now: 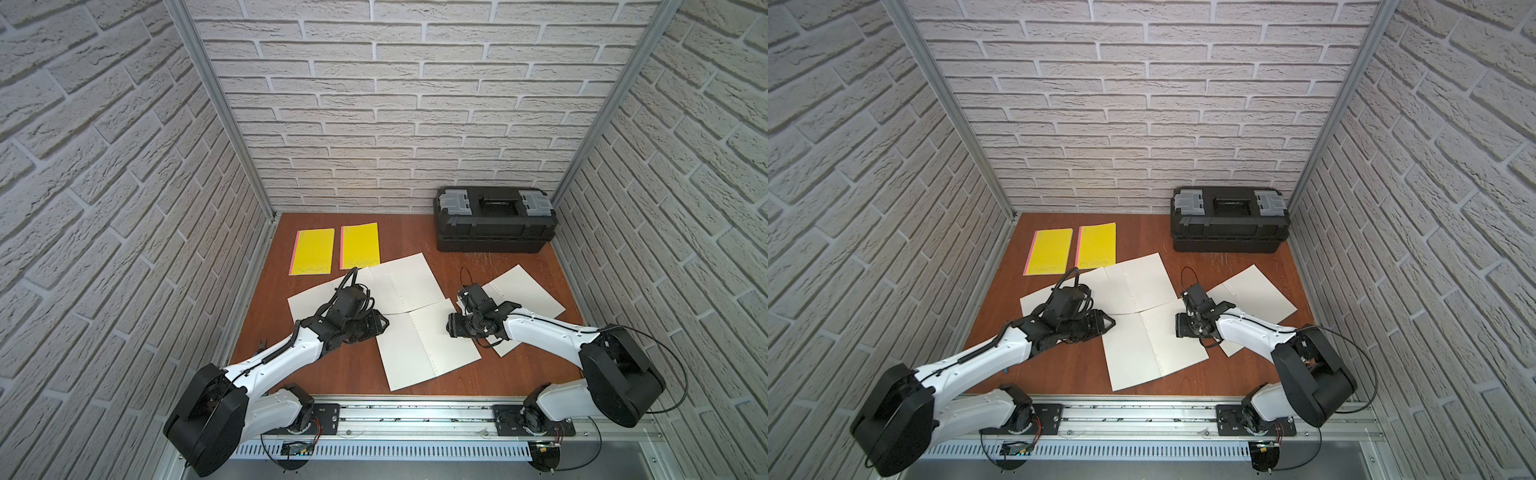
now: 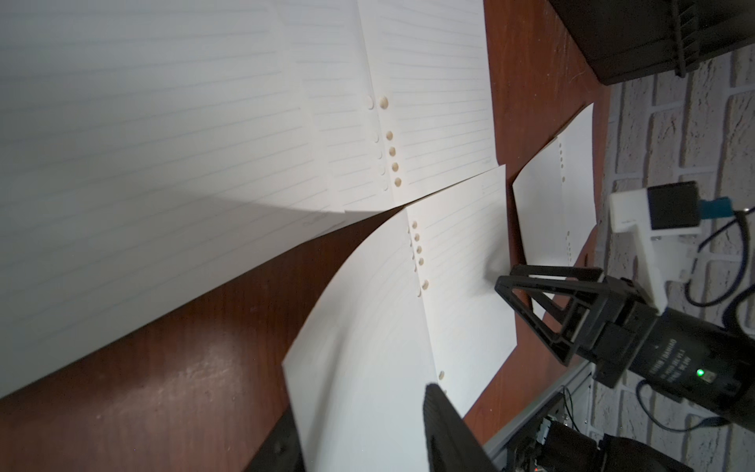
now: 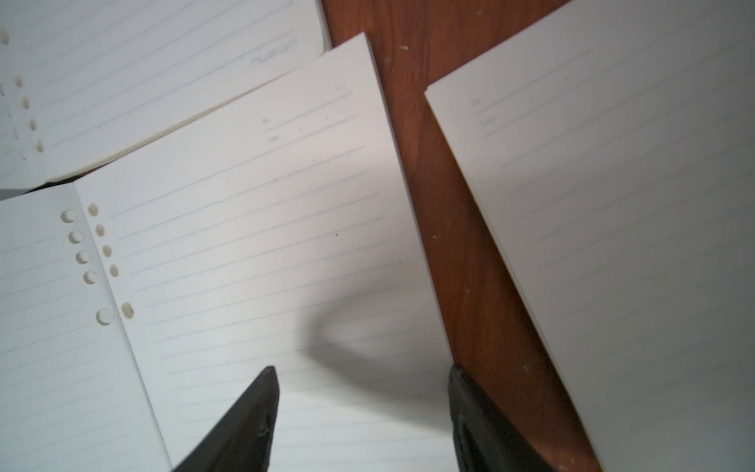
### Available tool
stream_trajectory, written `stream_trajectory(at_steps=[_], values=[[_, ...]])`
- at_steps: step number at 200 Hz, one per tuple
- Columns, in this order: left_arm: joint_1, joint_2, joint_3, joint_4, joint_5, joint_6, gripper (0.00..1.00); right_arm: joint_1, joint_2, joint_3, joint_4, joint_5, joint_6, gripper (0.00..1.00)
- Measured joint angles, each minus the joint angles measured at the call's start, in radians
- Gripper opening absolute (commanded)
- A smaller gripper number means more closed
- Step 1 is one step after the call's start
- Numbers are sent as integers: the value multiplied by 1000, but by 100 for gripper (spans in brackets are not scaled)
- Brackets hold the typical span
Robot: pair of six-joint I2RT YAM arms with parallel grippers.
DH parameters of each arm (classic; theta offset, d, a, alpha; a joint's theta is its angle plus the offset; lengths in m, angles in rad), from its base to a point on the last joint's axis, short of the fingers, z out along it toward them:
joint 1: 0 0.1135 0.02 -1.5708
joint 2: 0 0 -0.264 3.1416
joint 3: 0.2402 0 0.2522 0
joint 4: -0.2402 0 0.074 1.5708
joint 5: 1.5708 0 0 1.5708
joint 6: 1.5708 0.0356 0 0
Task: Close the notebook
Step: Close the notebook at the center of the board.
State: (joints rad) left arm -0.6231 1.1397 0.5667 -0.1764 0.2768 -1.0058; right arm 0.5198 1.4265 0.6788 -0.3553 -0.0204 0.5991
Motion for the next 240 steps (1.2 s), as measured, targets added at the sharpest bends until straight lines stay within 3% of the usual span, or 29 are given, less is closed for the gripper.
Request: stream_trajectory(at_steps=[62, 124, 171, 240], values=[[0, 7, 78, -39, 11, 31, 16, 0, 2, 0, 7, -4, 0, 66], [2, 81, 130, -68, 17, 61, 5, 0, 15, 0, 54, -27, 13, 65], [57, 100, 179, -116, 46, 90, 6, 8, 28, 0, 100, -48, 38, 64], [117, 116, 299, -178, 103, 156, 24, 77, 45, 0, 154, -75, 77, 64]])
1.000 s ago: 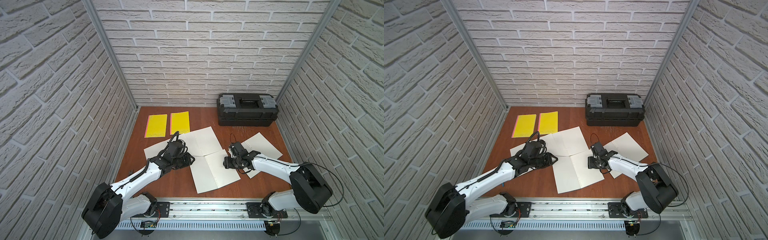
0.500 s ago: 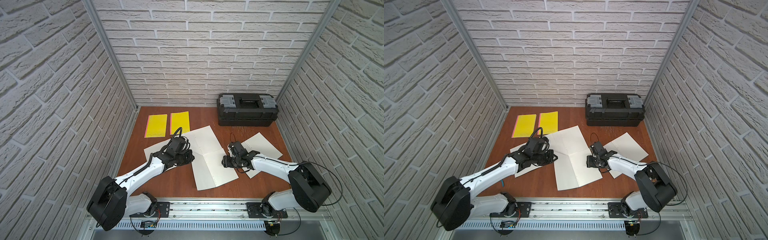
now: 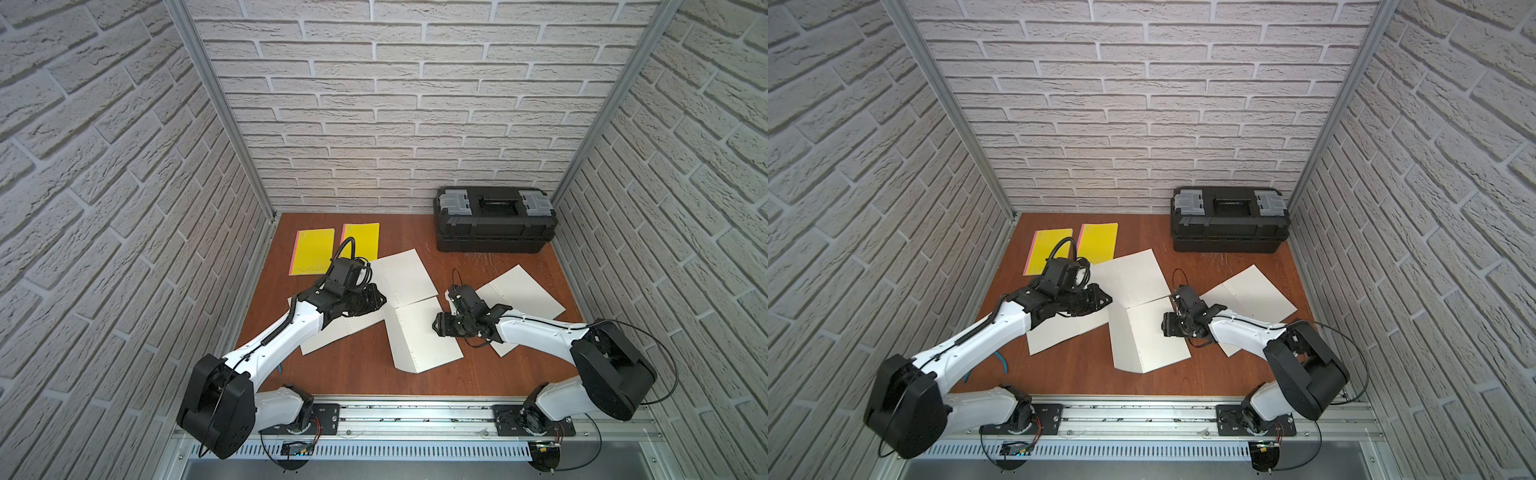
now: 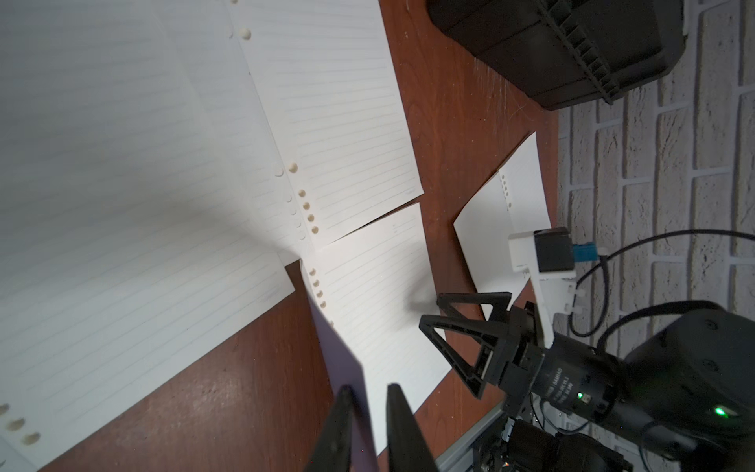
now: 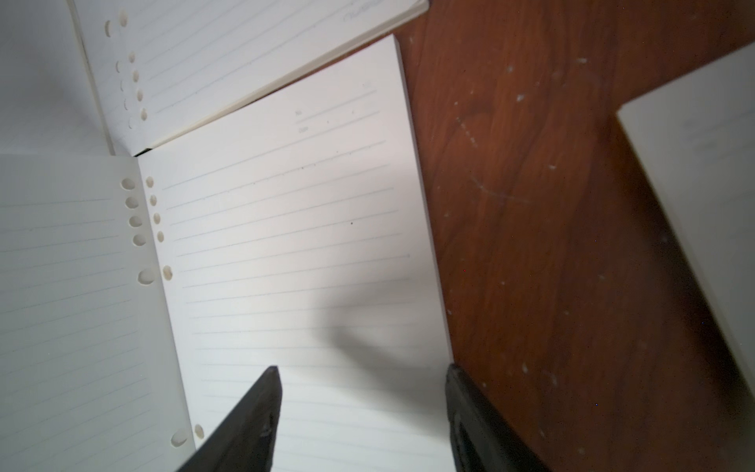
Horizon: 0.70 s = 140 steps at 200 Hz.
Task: Close the notebook
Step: Close the notebook at the center of the board.
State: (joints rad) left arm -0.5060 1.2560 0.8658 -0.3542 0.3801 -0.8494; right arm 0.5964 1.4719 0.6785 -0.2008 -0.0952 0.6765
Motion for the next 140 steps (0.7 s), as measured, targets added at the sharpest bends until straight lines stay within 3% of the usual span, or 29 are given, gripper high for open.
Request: stream_trajectory(at_steps=[61, 140], values=[[-14, 23, 14, 12, 48, 22, 38, -8, -16, 0, -33, 0, 0, 68], [-92, 83, 48, 97, 74, 21, 42, -92, -89, 2, -167, 1, -29, 72]])
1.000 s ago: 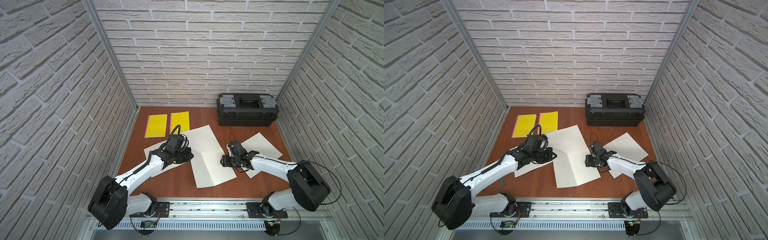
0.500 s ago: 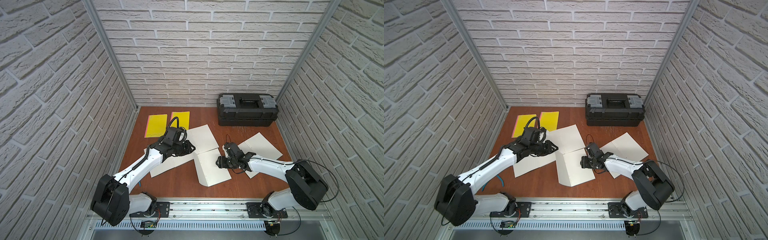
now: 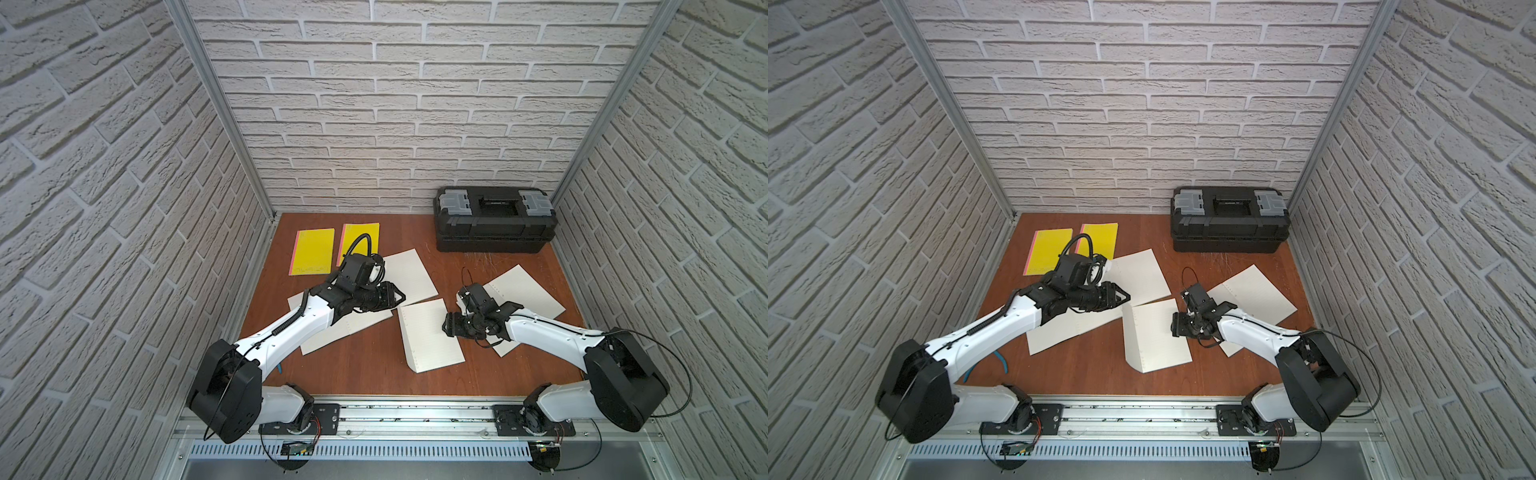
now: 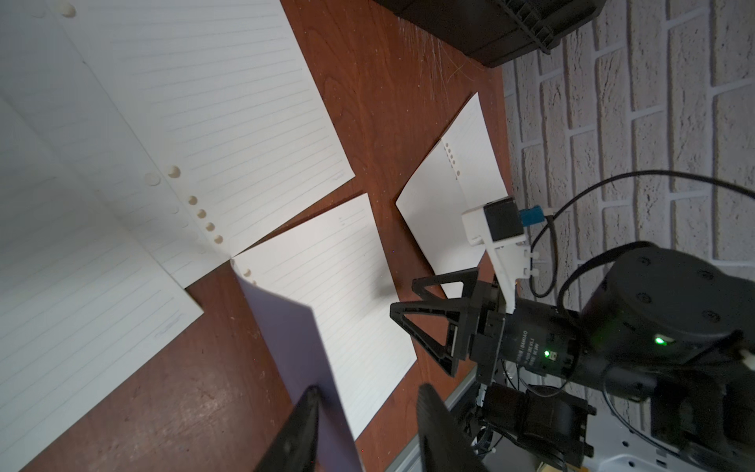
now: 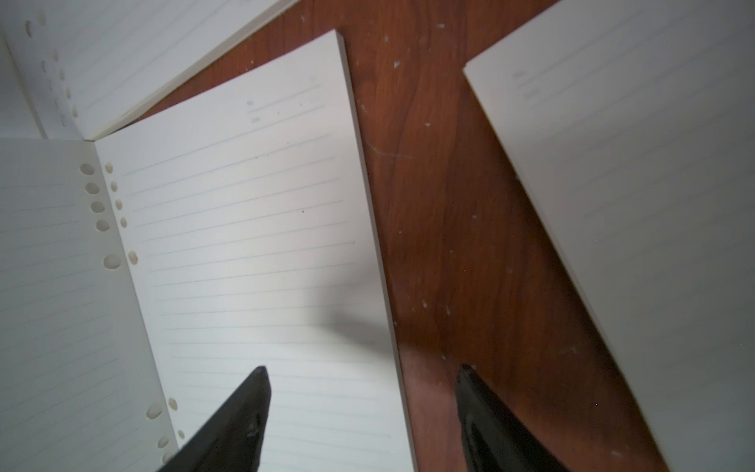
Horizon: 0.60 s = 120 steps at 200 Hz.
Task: Close the notebook
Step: Close the notebook at the center of the board.
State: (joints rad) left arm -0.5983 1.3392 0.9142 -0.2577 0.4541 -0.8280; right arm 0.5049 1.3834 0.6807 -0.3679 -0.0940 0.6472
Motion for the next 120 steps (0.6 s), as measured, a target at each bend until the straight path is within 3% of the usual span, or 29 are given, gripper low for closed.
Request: stream_trajectory(at_steps=[120], values=[[-123, 224, 18, 305, 71, -20, 46, -136, -98, 4, -95, -1, -46, 76]])
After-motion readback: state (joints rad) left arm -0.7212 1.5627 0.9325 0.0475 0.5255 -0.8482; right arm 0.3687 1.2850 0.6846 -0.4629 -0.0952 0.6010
